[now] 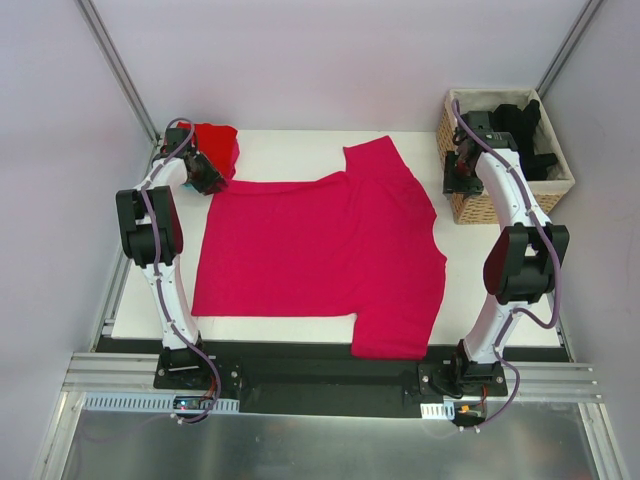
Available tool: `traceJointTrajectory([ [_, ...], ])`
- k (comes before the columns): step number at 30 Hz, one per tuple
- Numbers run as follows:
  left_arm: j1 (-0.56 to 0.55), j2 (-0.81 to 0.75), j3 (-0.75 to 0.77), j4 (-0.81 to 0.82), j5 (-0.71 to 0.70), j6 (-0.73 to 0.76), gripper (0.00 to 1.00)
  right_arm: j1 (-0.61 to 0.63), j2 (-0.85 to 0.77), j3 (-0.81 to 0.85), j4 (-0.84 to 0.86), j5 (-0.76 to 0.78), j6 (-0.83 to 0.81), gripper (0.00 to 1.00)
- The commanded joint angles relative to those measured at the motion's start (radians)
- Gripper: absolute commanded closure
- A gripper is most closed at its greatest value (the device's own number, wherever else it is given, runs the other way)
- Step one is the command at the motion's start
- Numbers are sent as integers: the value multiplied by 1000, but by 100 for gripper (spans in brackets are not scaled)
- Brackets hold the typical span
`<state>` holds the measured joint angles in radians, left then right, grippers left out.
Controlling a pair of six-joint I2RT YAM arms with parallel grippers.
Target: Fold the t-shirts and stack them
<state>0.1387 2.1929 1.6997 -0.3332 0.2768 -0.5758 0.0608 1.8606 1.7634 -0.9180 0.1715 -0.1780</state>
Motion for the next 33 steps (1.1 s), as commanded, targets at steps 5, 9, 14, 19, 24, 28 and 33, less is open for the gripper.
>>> traceJointTrajectory([
  [5,-1,18,43,13,-11,-39,91,-12,-26,21,-28,10,-18,57],
  [9,1,13,60,13,-19,-50,100,-12,-21,25,-32,13,-20,58],
  [14,-1,-8,80,11,-34,-59,100,-12,-9,37,-41,14,-18,59],
  [19,-1,-16,100,13,-51,-85,100,-12,-1,53,-55,17,-20,59],
  [24,1,-9,124,14,-53,-119,100,-13,3,61,-73,17,-17,60],
  [28,1,-16,130,17,-97,-151,100,-10,2,56,-85,13,-8,61],
  [33,2,14,169,39,-103,-168,100,-12,8,56,-99,3,-3,62],
])
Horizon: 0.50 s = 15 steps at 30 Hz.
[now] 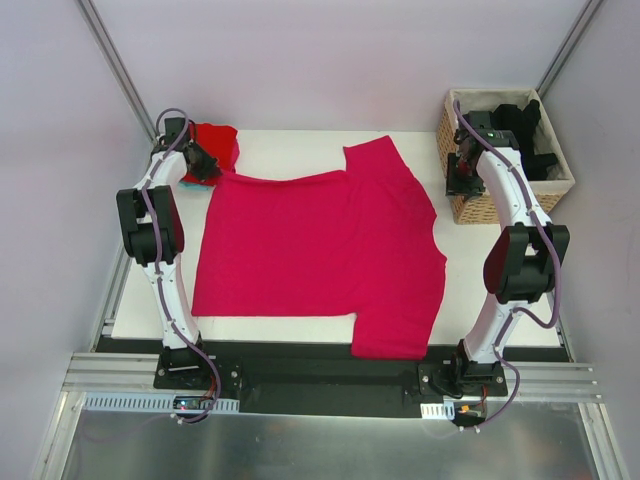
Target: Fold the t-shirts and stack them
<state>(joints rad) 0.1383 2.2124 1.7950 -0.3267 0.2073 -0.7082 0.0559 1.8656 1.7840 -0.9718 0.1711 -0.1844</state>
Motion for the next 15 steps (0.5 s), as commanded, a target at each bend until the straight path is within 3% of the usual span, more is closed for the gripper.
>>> traceJointTrajectory([
  [1,4,6,84,34,-25,-46,100,-7,4,38,-47,2,3,62],
  [6,12,64,148,37,36,-105,100,-7,14,54,-57,1,2,63],
  [8,12,73,167,43,46,-114,94,-7,12,55,-59,1,0,63],
  [11,12,89,187,44,60,-116,76,-7,10,51,-62,2,-1,63],
  [15,11,89,187,44,75,-129,66,-7,12,49,-61,2,-4,64],
])
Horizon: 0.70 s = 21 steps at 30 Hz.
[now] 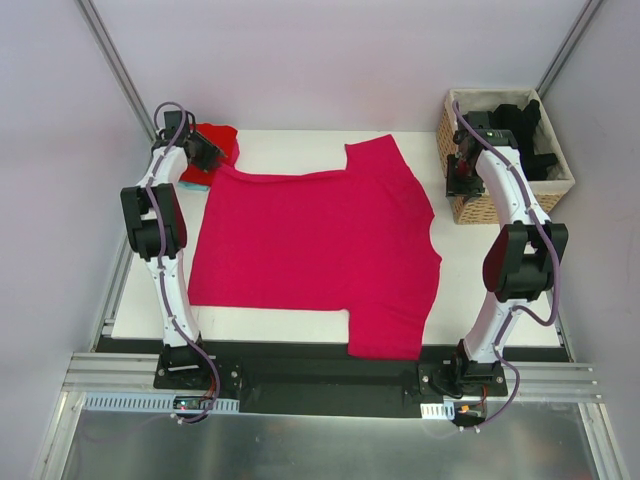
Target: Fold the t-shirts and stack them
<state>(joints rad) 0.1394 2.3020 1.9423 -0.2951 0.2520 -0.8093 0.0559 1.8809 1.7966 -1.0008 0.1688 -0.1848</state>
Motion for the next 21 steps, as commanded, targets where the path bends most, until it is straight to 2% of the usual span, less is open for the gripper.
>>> traceJointTrajectory([
  [1,8,-4,34,13,24,-30,66,-7,-3,35,-33,3,-4,64],
  [9,0,-93,-39,13,-2,-16,67,-7,3,37,-33,-8,5,65],
  [14,-32,-174,-127,11,73,28,68,-5,9,29,-29,-23,28,66],
  [15,-41,-196,-144,7,88,57,69,-7,9,27,-24,-26,31,67],
  [19,-72,-204,-190,-36,121,114,85,-5,7,20,-6,-37,41,67],
  [21,-81,-194,-187,-61,142,134,86,-4,7,18,-2,-38,47,67],
])
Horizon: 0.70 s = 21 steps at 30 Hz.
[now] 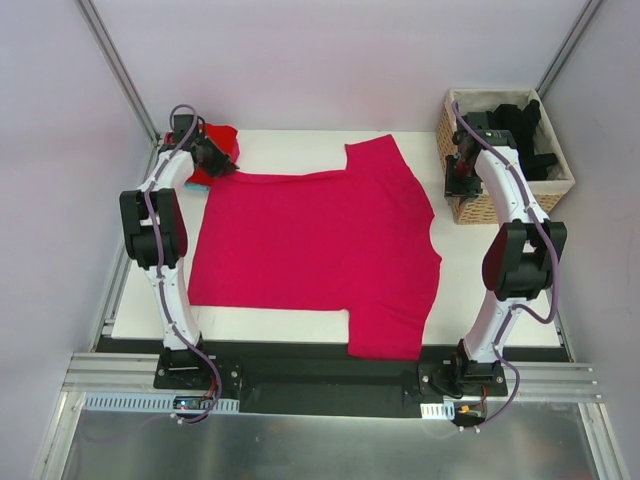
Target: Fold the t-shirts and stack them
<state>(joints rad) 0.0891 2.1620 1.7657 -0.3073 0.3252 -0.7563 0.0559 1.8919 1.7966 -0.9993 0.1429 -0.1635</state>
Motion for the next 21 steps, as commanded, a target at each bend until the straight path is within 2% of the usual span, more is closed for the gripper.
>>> traceJointTrajectory([
  [1,-35,-53,-12,-55,71,89,87,-5,-7,15,-1,-16,28,67],
  [4,-45,-21,4,-82,77,106,88,-5,-10,1,10,-28,38,67],
  [6,-49,16,12,-99,69,110,75,-5,-14,-5,11,-29,41,67],
  [10,-57,39,17,-107,-14,120,64,-5,-24,-11,11,-22,33,67],
  [21,-55,108,63,-110,-153,95,63,-5,-36,-14,2,6,2,68],
])
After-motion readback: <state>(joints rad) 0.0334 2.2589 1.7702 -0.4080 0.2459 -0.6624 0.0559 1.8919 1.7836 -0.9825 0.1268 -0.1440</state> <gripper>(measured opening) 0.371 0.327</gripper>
